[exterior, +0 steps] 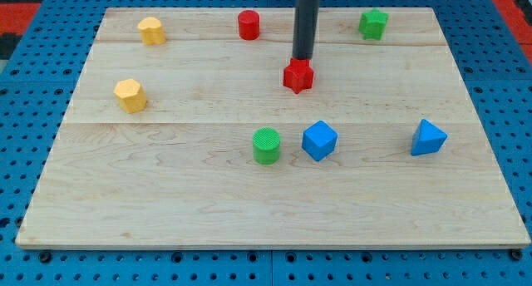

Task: Slide the red star to the bottom side of the blue triangle

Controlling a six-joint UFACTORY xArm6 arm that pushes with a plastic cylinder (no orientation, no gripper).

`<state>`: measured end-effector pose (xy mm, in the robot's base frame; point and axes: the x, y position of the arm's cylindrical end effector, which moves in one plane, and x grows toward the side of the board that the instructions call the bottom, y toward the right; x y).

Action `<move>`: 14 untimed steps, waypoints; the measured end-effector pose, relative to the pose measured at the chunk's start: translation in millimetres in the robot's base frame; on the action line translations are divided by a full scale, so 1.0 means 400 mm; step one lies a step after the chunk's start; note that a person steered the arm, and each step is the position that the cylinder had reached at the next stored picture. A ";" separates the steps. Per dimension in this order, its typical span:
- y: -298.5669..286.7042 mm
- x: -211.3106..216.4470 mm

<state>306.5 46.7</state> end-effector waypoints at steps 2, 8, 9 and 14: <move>0.004 0.217; 0.108 0.278; 0.108 0.217; 0.243 0.380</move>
<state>458.5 144.0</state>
